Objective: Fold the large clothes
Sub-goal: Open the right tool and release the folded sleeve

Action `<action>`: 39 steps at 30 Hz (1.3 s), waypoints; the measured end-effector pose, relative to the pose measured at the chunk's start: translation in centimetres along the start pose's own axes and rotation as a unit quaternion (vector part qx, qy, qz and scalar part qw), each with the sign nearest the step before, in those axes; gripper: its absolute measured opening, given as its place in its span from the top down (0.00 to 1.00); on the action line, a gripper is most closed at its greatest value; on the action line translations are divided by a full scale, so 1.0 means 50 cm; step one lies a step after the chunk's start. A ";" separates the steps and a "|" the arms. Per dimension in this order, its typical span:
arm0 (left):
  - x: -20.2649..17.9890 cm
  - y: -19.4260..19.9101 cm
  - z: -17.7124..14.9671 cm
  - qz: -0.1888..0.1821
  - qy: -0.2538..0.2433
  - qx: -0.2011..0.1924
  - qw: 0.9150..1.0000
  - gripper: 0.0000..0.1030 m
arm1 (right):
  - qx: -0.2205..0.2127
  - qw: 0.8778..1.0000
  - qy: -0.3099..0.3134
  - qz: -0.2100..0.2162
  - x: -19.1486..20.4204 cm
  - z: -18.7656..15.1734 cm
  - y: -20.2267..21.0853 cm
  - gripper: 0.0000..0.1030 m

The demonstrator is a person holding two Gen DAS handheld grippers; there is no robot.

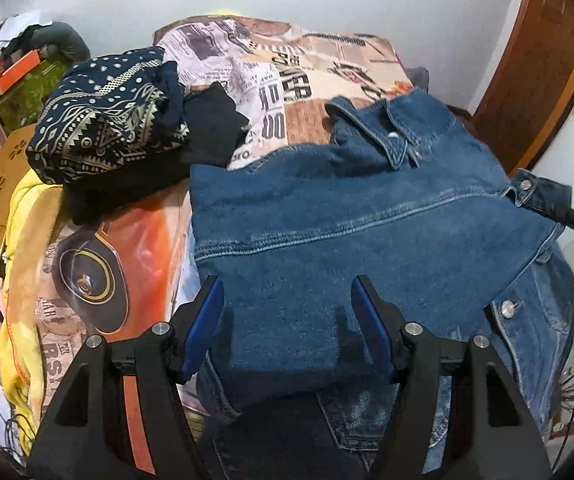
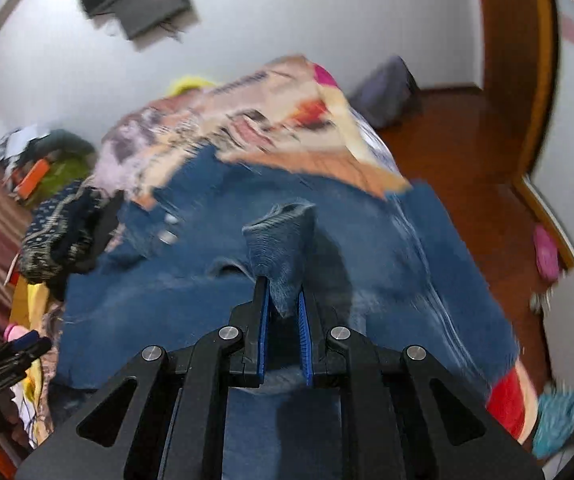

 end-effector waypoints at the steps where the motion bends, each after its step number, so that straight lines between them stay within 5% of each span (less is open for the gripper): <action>1: -0.003 -0.003 -0.003 0.003 -0.004 0.003 1.000 0.37 | 0.003 1.000 -0.009 0.000 -0.010 -0.006 -0.001 0.87; 9: -0.034 -0.019 -0.011 0.002 -0.020 0.014 1.000 0.37 | 0.018 0.999 -0.016 -0.047 -0.060 -0.026 0.013 0.65; 14: -0.059 -0.010 0.015 0.004 -0.033 0.001 0.999 0.37 | 0.028 0.998 -0.033 -0.041 -0.098 -0.023 0.049 0.64; 19: -0.090 0.016 0.065 0.001 -0.038 -0.030 0.999 0.37 | -0.003 0.997 -0.070 -0.035 -0.145 -0.003 0.104 0.59; 25: -0.136 0.042 0.116 -0.011 -0.047 -0.058 0.997 0.37 | -0.047 0.989 -0.132 -0.041 -0.219 0.012 0.160 0.36; 39: -0.234 0.011 0.114 -0.032 -0.072 -0.046 0.996 0.37 | 0.044 0.967 -0.248 0.023 -0.316 -0.097 0.061 0.36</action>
Point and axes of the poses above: each gripper's, at about its wrist camera, not at the fingertips, and y roughly against the way its jaws point, x to its left, z to its top, the point moved 7 cm from there along -y, roughly the way its jaws point, and after that the axes turned 6 degrees about z, right-handed, at the moved point
